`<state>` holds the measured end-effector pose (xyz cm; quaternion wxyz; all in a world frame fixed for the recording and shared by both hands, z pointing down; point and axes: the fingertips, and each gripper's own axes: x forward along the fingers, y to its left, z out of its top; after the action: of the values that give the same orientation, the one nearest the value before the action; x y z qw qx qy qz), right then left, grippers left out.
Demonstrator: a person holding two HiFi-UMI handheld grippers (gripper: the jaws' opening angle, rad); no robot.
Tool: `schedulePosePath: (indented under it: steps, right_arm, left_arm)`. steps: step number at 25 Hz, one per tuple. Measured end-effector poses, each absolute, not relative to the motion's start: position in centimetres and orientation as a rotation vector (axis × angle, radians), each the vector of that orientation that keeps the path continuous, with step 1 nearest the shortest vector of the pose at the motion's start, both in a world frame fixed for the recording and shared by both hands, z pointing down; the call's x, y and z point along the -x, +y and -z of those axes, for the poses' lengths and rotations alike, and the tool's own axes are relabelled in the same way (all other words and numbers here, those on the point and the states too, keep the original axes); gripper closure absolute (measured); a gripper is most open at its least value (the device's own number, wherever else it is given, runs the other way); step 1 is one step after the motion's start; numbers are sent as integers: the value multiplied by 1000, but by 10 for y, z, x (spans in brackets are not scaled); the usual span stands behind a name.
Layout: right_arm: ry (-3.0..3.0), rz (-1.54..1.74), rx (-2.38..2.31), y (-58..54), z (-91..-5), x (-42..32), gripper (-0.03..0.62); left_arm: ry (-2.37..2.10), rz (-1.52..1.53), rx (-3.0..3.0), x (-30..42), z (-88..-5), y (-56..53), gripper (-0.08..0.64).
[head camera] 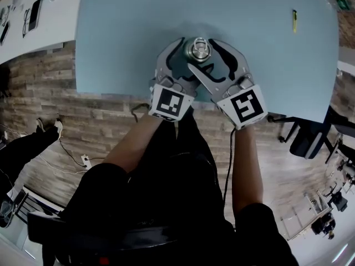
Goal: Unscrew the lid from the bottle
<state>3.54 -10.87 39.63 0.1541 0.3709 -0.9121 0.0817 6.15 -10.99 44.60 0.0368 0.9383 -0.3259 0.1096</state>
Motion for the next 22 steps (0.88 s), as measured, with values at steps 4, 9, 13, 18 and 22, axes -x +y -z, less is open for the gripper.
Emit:
schedulePosePath:
  steps: [4, 9, 13, 18, 22]
  right_arm:
    - [-2604, -239, -1071, -111, -400, -31, 304]
    - [-2597, -235, -1079, -115, -402, -30, 312]
    - [-2595, -243, -1097, -115, -402, -30, 313]
    - [-2602, -246, -1102, -115, -402, -30, 325]
    - [-2620, -233, -1085, -115, -401, -29, 330]
  left_arm:
    - [-1053, -332, -2843, -62, -449, -111, 169]
    - [-1121, -335, -2827, -60, -449, -115, 196]
    - [-1153, -327, -2808, -61, -449, -117, 204]
    - [-1144, -334, -2813, -61, -449, -116, 215]
    - [-1115, -333, -2832, -60, -449, -117, 212]
